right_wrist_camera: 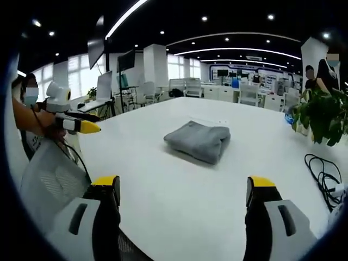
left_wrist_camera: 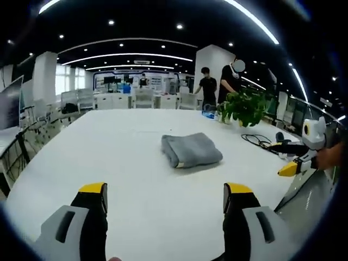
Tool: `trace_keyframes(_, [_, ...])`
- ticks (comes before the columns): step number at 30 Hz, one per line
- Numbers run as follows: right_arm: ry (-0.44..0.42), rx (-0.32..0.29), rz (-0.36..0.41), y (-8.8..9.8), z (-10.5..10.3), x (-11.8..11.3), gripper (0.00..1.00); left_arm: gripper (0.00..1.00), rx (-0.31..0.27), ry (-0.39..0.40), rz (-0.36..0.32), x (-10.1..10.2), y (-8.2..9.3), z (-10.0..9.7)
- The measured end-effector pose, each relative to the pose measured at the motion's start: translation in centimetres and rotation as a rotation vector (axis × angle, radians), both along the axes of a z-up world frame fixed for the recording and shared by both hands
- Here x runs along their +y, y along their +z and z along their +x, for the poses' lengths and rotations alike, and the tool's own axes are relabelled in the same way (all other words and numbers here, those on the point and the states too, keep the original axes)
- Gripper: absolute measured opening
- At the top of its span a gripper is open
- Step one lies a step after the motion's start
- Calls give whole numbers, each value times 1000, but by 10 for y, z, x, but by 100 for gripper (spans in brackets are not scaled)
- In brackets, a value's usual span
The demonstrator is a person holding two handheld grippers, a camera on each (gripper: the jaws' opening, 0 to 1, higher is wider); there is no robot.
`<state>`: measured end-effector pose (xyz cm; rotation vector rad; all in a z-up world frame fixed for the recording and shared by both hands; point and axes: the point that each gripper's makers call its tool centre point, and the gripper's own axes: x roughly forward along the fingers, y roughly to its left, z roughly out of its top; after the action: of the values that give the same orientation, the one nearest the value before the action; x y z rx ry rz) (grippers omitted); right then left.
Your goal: Fold the towel on the table until its edges align and the towel forms a compact rectangular stack.
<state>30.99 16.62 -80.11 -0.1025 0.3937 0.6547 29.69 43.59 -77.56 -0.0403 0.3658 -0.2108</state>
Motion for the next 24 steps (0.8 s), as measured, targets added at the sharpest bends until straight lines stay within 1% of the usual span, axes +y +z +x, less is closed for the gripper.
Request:
trace_keyframes(1, [-4,-7,0,0,1,-1,97,90,1,-4,-23,-5,0,1])
trace_keyframes(2, [-5,-18,-1,0,1,0,97,91,17,-21,-33,-12,-4,2])
trace_keyframes(3, [-4,-21,-5,0,1,0,97,91,28,-53,4,-17,-7,1])
trace_keyframes(4, [-5,-21,-10,-1,2,0,97,90,21,-87,52,-22,-8,1])
trace_keyframes(5, [-6,-21,-14,-2,2,0,96,90,13,-98,61,-25,-7,2])
trace_keyframes(6, [-2,-28,-25,-4,2,1,96,90,18,-95,40,-27,-8,2])
trace_keyframes(8, [1,-31,-46,-7,4,1,96,89,32,-90,21,-28,-11,3])
trace_keyframes(10, [-3,-29,-52,-8,5,0,96,88,69,-78,5,-30,-17,3])
trace_keyframes(11, [-8,-27,-52,-7,5,0,96,87,70,-80,6,-31,-17,4])
trace_keyframes(12, [-10,-32,-54,-7,5,-1,96,87,84,-85,11,-33,-20,3])
trace_keyframes(15, [-9,-43,-60,-5,4,-1,95,85,88,-96,11,-39,-21,0])
trace_keyframes(16, [-7,-48,-57,-4,4,-1,95,85,90,-91,8,-39,-22,0])
trace_keyframes(17, [-4,-51,-53,-2,4,1,95,84,92,-93,45,-36,-24,-1])
trace_keyframes(18, [-2,-45,-47,-3,3,1,95,84,89,-88,62,-32,-24,0])
trace_keyframes(19, [2,-35,-34,-3,3,3,95,84,75,-63,54,-27,-22,2])
trace_keyframes(21, [12,-32,-21,-2,2,4,95,84,74,-34,44,-18,-21,2])
trace_keyframes(23, [19,-25,-10,-2,-1,6,95,83,58,-5,75,-7,-21,0])
trace_keyframes(24, [21,-22,-10,-2,-1,7,95,83,57,2,72,-6,-21,-2])
